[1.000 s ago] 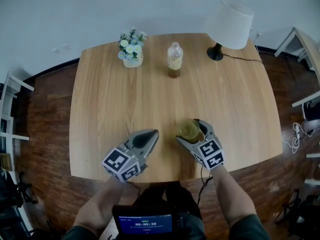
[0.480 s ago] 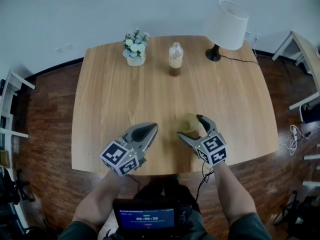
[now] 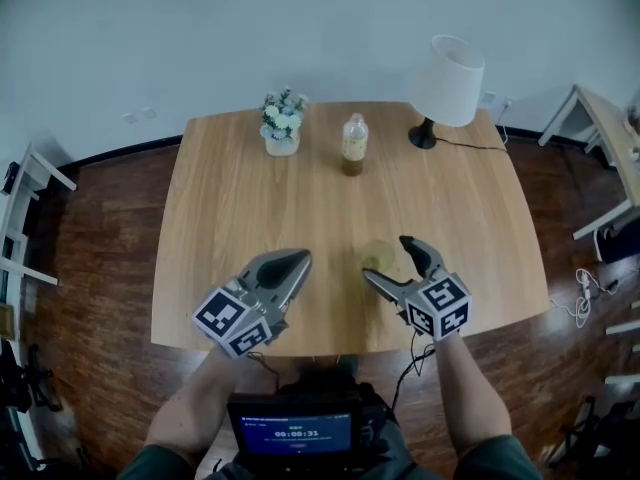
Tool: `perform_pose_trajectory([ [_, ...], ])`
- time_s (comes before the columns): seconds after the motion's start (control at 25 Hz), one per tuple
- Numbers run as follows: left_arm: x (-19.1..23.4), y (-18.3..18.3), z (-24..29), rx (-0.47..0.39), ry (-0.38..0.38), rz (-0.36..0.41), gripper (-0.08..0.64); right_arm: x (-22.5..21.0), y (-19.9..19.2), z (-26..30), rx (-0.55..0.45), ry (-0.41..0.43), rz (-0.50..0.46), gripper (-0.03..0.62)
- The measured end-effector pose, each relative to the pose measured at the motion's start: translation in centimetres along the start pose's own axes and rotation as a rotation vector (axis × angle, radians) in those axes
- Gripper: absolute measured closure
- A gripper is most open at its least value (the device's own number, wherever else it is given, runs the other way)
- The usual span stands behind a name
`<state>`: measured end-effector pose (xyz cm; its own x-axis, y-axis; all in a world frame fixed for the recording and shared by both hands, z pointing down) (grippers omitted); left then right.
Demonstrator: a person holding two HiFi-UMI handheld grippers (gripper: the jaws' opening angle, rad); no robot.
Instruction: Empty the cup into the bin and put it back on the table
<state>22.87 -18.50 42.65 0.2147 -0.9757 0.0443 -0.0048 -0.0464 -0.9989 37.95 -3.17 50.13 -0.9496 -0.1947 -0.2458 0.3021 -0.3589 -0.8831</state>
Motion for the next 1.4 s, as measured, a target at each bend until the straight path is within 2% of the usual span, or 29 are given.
perform_pose_trajectory([
  [0.24, -0.5, 2.9, -1.1, -0.049, 0.0, 0.038, 0.56, 2.0, 4.3, -2.0, -0.1, -0.011, -0.027, 0.366],
  [0.36, -0.7, 4.0, -1.8, -0.073, 0.003, 0.047, 0.56, 2.9, 5.8, -2.9, -0.138, -0.018, -0.024, 0.451],
  [0.48, -0.8, 4.8, -2.2, -0.088, 0.008, 0.056, 0.56, 3.4, 7.0, -3.7, -0.165, -0.039, -0.025, 0.508],
  [0.56, -0.8, 5.3, -2.5, -0.095, 0.009, 0.061, 0.56, 3.8, 7.7, -4.2, -0.177, -0.049, -0.027, 0.579],
  [0.88, -1.0, 6.5, -2.6, -0.114, -0.014, 0.084, 0.56, 4.6, 9.1, -5.0, -0.195, -0.052, -0.038, 0.588],
  [1.12, -1.5, 7.7, -2.9, -0.123, -0.033, 0.094, 0.56, 4.8, 9.9, -6.1, -0.209, -0.045, 0.005, 0.588],
  [1.4, -1.4, 8.6, -3.8, -0.128, 0.009, 0.102, 0.56, 5.1, 10.5, -8.4, -0.259, -0.067, 0.05, 0.589],
])
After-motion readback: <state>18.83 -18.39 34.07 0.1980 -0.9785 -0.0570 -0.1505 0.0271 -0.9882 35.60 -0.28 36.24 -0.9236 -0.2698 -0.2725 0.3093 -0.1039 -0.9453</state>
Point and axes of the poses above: the fingertips, and each gripper's own axes: z forward along the fingers, x to its left, y out of its top, the point moved 6 cm from there along -z, backward along the fingers, and after that the axes turned 9 degrees about z, right-handed, at the moved point
